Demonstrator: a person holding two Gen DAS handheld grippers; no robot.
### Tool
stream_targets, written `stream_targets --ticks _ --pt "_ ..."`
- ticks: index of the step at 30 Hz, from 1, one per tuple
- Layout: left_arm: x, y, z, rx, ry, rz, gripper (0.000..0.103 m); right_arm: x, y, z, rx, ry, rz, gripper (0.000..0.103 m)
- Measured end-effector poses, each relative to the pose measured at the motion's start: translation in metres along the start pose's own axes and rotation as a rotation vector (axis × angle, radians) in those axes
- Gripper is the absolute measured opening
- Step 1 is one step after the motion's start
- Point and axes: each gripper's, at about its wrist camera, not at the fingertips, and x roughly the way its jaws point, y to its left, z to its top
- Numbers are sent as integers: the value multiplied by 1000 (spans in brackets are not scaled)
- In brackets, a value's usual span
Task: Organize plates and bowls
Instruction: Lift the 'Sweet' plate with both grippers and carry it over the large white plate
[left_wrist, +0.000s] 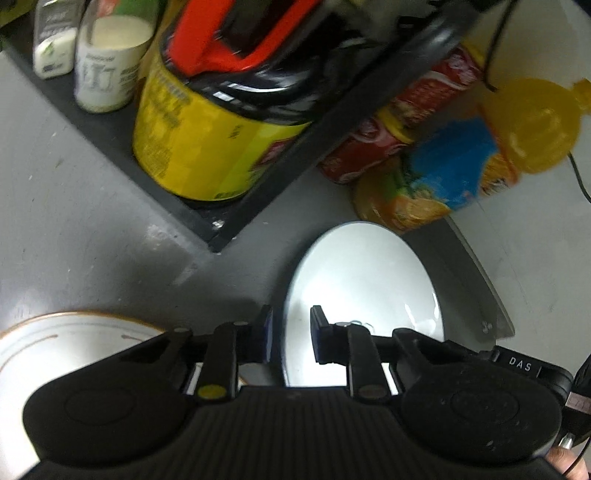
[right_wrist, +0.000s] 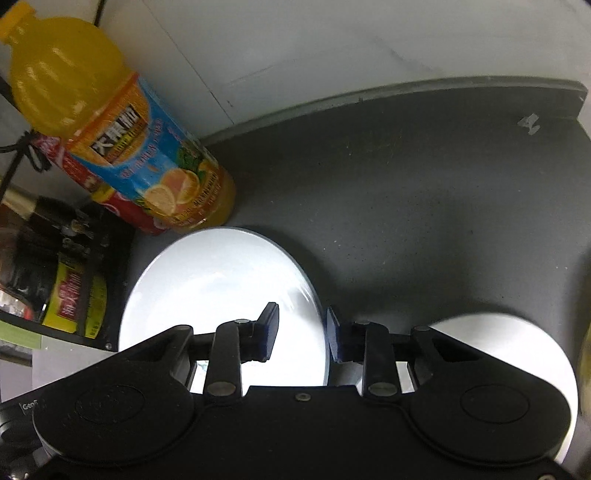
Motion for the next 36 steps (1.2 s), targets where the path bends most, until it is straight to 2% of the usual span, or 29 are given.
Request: stream_targets --ticks 4,10,13,17,21,28,36 --pt "6 5 -3 -27 2 -3 17 9 -2 4 -21 21 -22 28" --pt "15 7 -1 -43 12 -11 7 19 -8 4 0 45 2 18" --pt "18 4 -1 -35 13 -3 6 19 -7 2 -8 41 1 18" --pt "21 9 -1 -73 37 -25 6 20 -6 1 -2 51 13 16" --pt "20 6 5 -36 59 -9 6 16 0 -5 -49 46 0 14" --pt "8 11 8 -16 72 -32 6 -5 -3 -22 -1 23 43 10" --pt "-4 15 12 34 89 -45 5 -32 1 -33 65 -47 85 5"
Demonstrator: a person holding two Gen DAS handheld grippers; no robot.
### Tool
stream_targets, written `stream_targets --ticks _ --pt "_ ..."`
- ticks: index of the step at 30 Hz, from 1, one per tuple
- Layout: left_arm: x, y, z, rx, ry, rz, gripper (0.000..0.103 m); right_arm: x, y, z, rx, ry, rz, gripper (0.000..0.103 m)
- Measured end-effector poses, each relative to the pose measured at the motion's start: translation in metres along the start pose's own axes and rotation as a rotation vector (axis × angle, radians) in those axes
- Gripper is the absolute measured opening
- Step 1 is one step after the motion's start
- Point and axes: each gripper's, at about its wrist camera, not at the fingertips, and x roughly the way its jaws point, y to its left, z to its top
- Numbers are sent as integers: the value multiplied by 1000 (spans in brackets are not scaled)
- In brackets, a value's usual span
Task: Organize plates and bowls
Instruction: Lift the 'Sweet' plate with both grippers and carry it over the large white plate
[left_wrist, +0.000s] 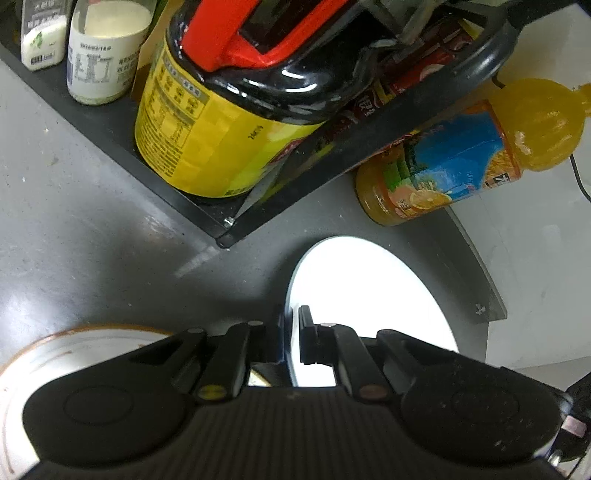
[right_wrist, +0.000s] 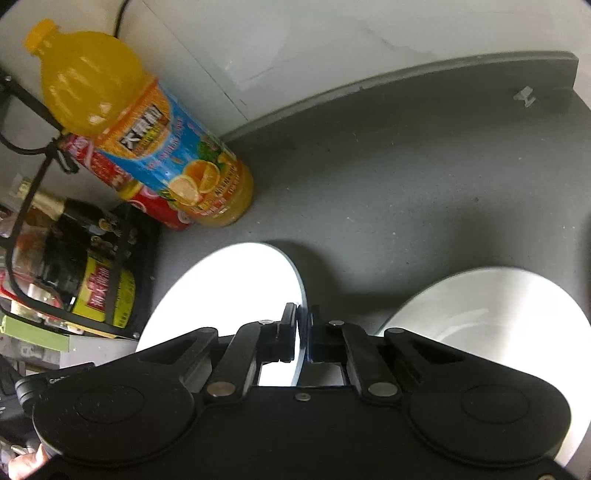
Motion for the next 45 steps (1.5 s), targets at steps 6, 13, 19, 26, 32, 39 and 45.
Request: stream_targets --ticks 6,13,19,26,32,39,45 --pt "-12 7 5 5 8 -33 5 -13 9 -8 12 -46 34 4" --pt "-33 10 9 41 7 -53 5 -26 25 -21 32 -90 33 4" --pt "-57 20 11 73 2 -60 5 -38 35 -37 59 -111 41 4" --pt "-81 39 9 99 13 -66 5 -48 50 -63 73 -133 50 4" --pt "-88 52 3 124 33 -57 5 -50 60 -89 83 -144 49 4" --pt "-95 72 -4 159 79 -49 5 -53 69 -120 107 -150 37 4" --pt "-99 85 -11 163 100 -41 5 -53 73 -141 111 -137 35 4"
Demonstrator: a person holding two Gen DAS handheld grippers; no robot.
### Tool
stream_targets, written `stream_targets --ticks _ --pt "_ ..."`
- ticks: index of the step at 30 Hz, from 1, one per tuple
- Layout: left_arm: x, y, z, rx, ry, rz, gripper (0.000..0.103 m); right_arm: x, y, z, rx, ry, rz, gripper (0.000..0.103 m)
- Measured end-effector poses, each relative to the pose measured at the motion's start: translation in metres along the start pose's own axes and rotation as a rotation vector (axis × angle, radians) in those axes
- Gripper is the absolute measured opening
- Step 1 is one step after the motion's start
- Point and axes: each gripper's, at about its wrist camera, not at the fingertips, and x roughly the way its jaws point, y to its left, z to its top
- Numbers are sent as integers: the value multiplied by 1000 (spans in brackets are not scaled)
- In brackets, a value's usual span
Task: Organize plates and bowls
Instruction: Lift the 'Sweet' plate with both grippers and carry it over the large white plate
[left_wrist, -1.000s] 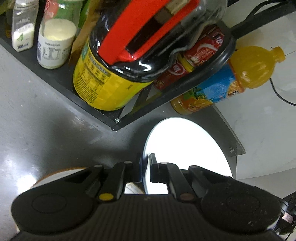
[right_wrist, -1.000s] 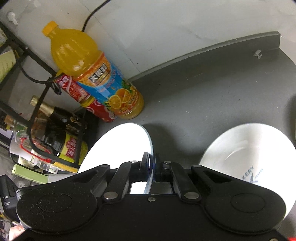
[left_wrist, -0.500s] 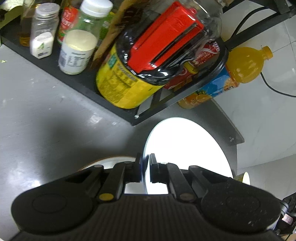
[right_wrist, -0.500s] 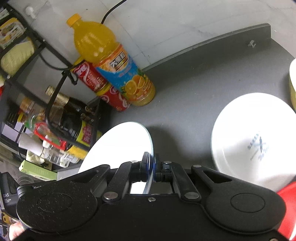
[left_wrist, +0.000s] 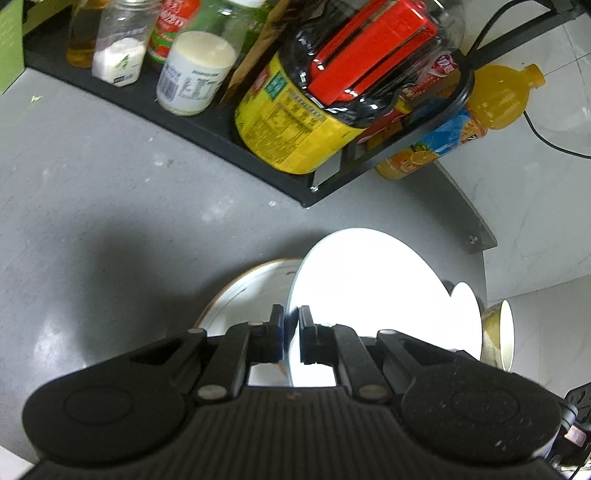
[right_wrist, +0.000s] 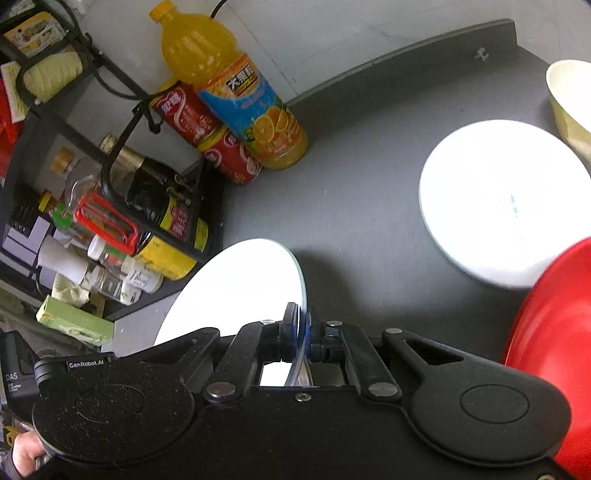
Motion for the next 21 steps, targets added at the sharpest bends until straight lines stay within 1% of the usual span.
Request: stream_targets --ticks 8,16,21 --pt "-7 9 -13 -7 -5 24 6 1 4 -14 -41 21 0 4" --pt "-10 19 -35 -46 -14 70 6 6 5 -31 -78 49 -8 4" --pt "-11 21 -41 -55 -24 103 7 10 11 -36 -115 56 -32 5"
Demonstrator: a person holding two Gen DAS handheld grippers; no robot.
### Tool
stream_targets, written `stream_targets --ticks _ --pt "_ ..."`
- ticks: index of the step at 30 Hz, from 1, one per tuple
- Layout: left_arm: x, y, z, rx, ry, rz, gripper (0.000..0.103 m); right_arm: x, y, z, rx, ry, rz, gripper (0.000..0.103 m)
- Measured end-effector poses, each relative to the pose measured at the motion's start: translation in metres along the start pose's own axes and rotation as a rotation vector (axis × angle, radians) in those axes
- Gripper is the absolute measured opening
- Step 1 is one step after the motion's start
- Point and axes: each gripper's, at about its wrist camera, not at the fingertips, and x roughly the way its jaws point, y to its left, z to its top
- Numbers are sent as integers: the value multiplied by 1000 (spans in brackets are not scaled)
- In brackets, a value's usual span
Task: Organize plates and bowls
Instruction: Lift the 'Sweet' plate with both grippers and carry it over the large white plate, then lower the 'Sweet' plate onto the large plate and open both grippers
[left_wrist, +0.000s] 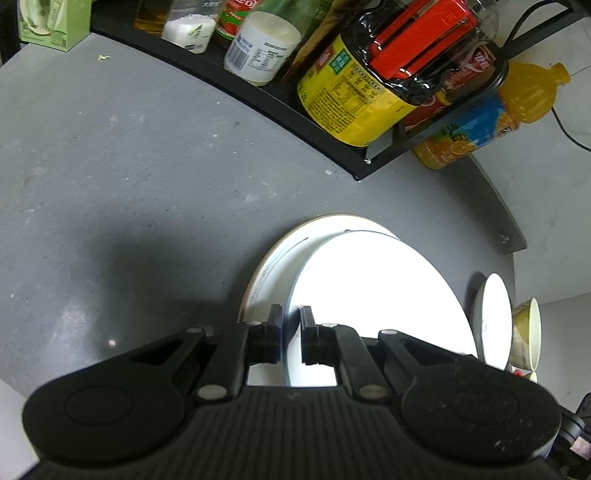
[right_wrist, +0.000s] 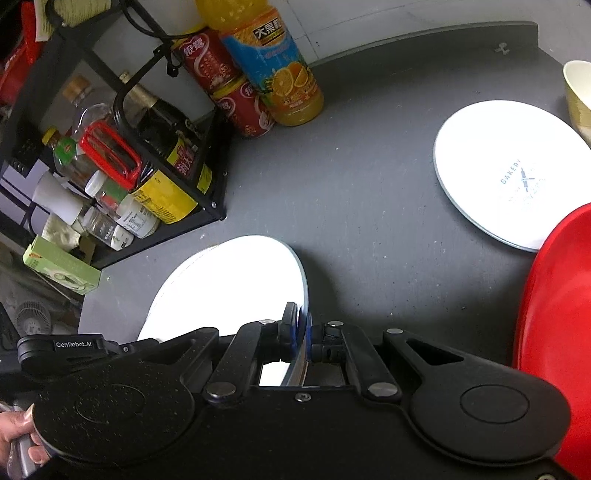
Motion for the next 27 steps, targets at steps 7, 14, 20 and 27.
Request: stream_targets --ticks 7,14,20,27 --pt "2 0 -1 2 -15 11 7 3 1 -1 -10 -8 -16 5" --pt "7 -6 -4 40 -20 66 10 10 8 -6 -40 -7 -68 7" --pt "7 -9 -1 49 -2 88 10 14 18 -4 -96 -25 -118 9" --pt "-12 -13 -3 82 -35 120 17 14 15 -7 -98 -17 -102 9"
